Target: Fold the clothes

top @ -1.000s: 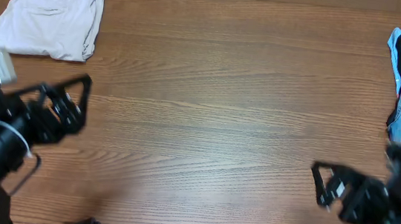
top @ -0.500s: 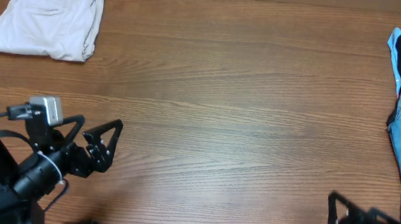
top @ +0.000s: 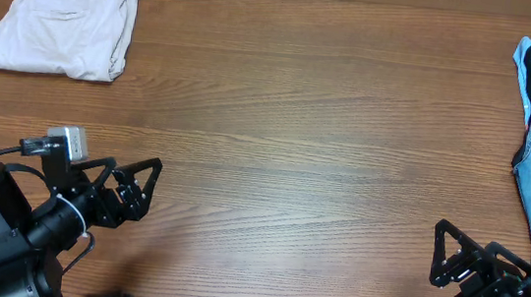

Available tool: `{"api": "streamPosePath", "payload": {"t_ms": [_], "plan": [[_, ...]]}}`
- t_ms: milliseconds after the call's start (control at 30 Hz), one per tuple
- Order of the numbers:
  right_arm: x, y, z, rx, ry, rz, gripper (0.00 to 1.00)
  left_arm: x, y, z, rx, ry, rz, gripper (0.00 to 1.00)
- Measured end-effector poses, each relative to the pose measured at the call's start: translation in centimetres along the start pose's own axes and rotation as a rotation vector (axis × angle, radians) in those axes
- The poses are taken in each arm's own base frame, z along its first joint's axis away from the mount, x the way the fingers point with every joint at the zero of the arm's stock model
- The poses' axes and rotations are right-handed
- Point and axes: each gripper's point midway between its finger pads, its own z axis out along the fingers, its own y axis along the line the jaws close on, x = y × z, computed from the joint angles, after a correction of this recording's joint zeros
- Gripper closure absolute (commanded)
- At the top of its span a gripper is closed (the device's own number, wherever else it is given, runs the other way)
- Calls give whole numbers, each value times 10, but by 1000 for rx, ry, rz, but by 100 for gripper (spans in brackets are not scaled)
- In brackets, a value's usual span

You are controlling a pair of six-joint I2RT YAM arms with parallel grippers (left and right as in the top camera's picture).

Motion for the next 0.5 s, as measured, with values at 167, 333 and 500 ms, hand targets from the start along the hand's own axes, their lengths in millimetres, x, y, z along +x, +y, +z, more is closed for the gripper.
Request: {"api": "streamPosePath", "payload": {"t_ms": [167, 333, 500], "plan": [[3, -2, 0, 8, 11, 0, 0, -1, 11, 0, -64, -5, -1, 0], [6, -4, 0, 16, 23, 0, 0, -3, 28, -2, -160, -15, -1, 0], [9, -6, 0, 25, 37, 0, 0, -4, 43, -5, -253, -24, -1, 0]]}}
